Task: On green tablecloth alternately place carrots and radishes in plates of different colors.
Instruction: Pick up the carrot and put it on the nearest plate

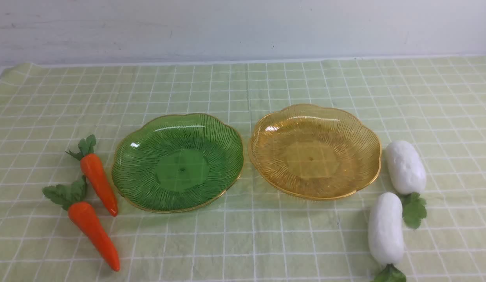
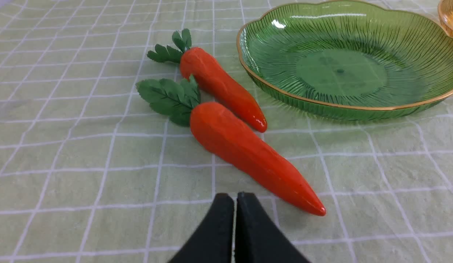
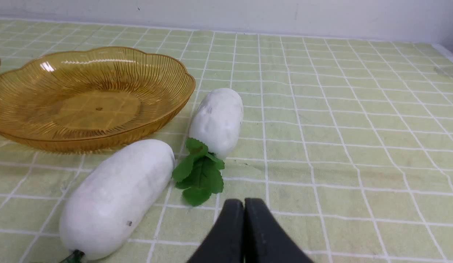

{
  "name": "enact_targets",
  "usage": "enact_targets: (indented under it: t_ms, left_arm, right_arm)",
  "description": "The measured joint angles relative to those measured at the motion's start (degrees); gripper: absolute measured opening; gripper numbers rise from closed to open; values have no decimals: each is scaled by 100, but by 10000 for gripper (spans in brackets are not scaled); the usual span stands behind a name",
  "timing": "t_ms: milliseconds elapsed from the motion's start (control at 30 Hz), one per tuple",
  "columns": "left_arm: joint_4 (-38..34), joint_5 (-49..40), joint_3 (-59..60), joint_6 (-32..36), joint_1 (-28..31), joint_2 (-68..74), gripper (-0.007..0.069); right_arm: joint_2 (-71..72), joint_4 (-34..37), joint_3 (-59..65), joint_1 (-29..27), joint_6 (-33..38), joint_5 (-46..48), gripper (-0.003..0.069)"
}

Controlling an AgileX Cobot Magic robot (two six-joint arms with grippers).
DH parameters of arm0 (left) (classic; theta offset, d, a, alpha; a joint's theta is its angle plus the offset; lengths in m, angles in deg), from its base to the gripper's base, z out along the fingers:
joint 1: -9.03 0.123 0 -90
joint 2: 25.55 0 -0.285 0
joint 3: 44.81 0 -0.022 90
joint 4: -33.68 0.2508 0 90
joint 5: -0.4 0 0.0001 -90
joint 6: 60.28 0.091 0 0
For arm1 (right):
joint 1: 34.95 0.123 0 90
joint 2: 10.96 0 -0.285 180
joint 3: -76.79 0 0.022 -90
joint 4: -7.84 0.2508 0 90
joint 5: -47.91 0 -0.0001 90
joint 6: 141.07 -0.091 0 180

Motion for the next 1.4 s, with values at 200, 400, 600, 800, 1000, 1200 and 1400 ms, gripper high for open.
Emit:
enact_targets:
  t_ms: [200,400,600,800,1000,1200,1400]
  left_arm:
    - [0,0,0,0,0,0,-8]
    - [26,0,0,6,0,0,-8]
    - [-167,447,12,-337,0,0,-8]
    - [-1676,1701,16,-1390,0,0,-8]
    - [-2360,2963,16,-1516,0,0,-8]
    - [-2651,4680,-254,-1905,0,0,-8]
    - [-2600,2674,-2123,-1627,0,463,-8]
  right_arm:
    - [0,0,0,0,0,0,-15]
    - [0,0,0,0,0,0,-15]
    - [0,0,0,0,0,0,-15]
    - [0,0,0,0,0,0,-15]
    - [0,-5,0,0,0,0,-15]
    - [0,687,53,0,-171,-1070,-15]
    - [0,2265,53,0,-667,-2811,-15]
